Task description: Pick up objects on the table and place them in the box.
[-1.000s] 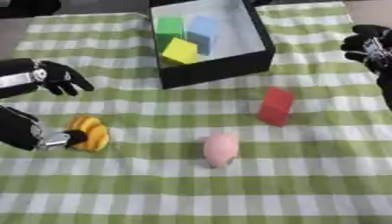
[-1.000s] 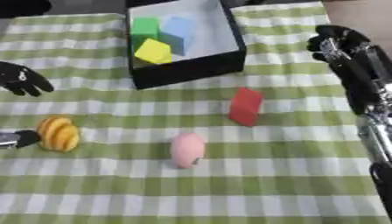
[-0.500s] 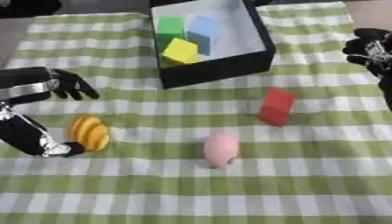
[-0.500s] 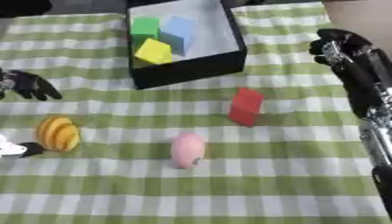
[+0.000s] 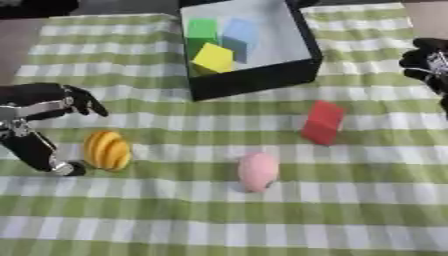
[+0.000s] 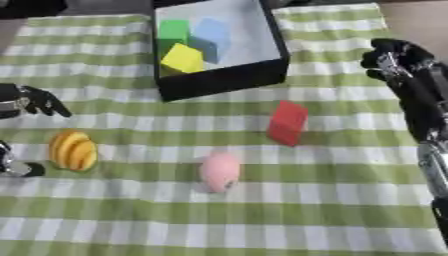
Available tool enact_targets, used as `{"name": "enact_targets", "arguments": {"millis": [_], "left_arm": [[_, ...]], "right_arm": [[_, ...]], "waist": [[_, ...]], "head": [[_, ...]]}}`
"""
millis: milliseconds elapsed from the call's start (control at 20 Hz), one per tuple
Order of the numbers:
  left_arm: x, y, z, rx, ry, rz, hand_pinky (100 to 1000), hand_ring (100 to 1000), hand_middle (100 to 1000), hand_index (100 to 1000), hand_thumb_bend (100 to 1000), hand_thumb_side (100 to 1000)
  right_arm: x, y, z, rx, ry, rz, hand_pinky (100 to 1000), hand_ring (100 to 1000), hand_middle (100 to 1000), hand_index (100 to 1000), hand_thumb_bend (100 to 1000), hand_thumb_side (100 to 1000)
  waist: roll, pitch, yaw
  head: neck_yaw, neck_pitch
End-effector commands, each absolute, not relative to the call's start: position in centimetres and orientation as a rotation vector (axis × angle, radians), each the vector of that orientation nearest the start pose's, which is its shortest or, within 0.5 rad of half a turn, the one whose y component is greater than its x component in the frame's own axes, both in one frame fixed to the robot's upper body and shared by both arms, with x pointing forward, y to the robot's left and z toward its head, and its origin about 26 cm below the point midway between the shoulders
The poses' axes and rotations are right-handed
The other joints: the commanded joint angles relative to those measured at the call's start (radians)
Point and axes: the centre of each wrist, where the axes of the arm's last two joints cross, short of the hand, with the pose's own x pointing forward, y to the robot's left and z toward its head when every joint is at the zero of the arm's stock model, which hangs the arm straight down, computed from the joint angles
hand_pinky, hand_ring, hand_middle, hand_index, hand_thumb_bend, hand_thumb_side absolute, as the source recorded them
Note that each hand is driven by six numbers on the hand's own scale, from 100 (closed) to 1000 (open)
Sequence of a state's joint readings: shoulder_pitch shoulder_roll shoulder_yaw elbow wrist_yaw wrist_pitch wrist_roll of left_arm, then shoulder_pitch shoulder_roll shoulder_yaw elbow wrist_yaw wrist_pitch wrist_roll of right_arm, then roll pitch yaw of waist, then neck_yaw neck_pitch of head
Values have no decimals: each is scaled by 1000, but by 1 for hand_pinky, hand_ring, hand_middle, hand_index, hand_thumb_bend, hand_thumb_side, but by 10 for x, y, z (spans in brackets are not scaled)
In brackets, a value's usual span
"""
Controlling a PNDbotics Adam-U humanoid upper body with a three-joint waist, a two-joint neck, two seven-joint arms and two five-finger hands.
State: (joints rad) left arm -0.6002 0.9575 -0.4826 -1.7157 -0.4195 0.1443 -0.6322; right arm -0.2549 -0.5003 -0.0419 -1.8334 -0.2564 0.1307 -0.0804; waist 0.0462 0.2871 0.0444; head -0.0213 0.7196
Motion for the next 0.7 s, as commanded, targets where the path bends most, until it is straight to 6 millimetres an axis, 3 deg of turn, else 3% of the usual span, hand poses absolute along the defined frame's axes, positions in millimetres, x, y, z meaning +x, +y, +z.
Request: {"name": "enact_targets", "arguments": {"millis": [50, 400, 700], "left_arm": [[352, 294, 228, 682, -1119, -1793, 830, 831, 802, 864, 581, 154], [363, 296, 218, 676, -1052, -1833, 822, 824, 786, 854, 559, 100], [369, 295, 209, 661, -1047, -1846, 798, 793, 737, 793, 435, 100]], "right_arm": [[314, -321, 181, -194, -1966, 223, 835, 765, 651, 774, 100, 562], [315, -320, 180, -190, -1965, 221, 835, 765, 650, 774, 100, 564], [315, -320, 180, -188, -1965, 219, 835, 766, 650, 774, 100, 564]], "waist": [[-15, -7, 0], [-14, -5, -3], [-15, -6, -4]], "head": [[6, -2], [12, 0], [15, 0]]}}
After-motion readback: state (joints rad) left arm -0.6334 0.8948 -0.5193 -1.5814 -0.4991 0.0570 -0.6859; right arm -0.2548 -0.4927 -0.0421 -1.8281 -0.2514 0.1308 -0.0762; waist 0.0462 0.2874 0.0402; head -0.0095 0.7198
